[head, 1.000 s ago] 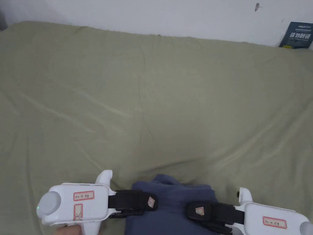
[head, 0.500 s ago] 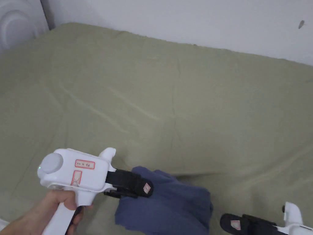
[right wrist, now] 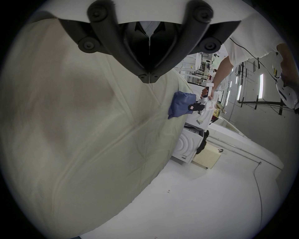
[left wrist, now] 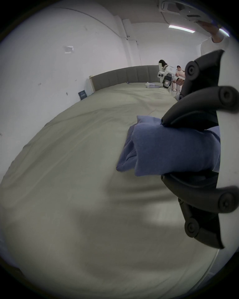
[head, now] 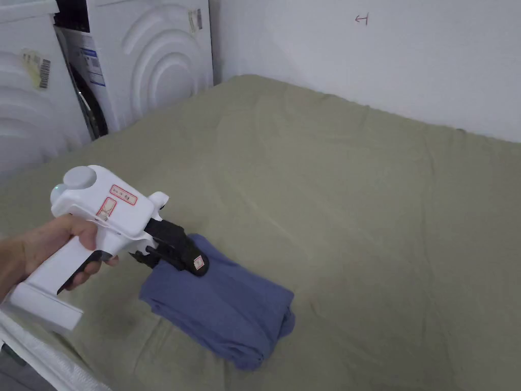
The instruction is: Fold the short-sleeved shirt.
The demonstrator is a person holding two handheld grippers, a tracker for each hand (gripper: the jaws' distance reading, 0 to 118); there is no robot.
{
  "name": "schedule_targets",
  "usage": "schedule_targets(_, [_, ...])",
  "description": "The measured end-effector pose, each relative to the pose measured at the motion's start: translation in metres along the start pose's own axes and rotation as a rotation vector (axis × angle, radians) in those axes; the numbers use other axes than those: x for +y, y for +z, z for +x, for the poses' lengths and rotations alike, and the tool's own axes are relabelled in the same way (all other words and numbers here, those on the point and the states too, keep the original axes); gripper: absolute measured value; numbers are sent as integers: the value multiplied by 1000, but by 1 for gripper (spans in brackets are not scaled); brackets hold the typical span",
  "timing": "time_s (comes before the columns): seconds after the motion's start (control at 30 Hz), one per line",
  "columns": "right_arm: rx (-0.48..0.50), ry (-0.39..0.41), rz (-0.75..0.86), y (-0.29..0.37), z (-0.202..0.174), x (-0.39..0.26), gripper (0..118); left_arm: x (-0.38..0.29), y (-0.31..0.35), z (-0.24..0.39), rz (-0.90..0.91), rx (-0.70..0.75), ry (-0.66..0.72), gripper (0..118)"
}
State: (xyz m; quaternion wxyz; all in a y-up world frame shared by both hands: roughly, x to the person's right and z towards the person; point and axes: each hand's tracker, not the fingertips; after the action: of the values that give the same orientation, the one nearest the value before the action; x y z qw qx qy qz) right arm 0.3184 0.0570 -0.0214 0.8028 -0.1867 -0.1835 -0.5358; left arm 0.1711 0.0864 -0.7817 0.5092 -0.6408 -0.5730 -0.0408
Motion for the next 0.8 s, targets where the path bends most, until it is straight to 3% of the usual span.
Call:
schedule_targets(0.2, [-10, -29, -36, -9, 5, 1, 0, 20, -10, -15, -7, -25, 2, 39])
schedule_targets(0.23, [-11, -29, -40, -10, 5, 1, 0, 21, -10, -15, -8, -1, 1, 56])
schedule_targets(0.27, [-15, -29, -38, -10, 4, 1, 0, 22, -10, -15, 22, 28, 9, 97])
schedule_targets(0.3, [-16, -28, -38, -14, -4, 3, 0, 21, -8, -12, 66, 103, 1, 118])
schedule_targets(0.37, [-8, -28, -31, -11, -6, 4, 0, 14, 11, -12, 191, 162, -13, 116])
schedule_targets(0.4, [8, -17, -27, -8, -8, 5, 0, 8, 14, -16, 252, 98, -10, 116])
schedule_targets(0.6, [35, 69, 42, 20, -26, 12, 0, -29, 35, 52, 264, 238, -88, 117])
schedule_targets(0.63, [30, 97, 69, 25, -31, 13, 0, -40, 36, 65, 286, 246, -65, 113])
schedule_targets(0.67, [12, 124, 104, 33, -38, 14, 0, -51, 32, 84, 265, 168, -45, 88])
schedule_targets(0.7, [-12, 152, 138, 40, -43, 15, 0, -65, 26, 104, 315, 131, -83, 39])
schedule_targets(0.73, [-43, 190, 164, 45, -50, 17, 0, -76, 17, 125, 349, 189, -142, 0])
schedule_targets(0.77, [-95, 225, 193, 51, -58, 20, 0, -85, -3, 154, 441, 282, -239, 0])
schedule_targets(0.8, [-160, 263, 243, 58, -66, 23, 0, -96, -11, 169, 444, 223, -199, 0])
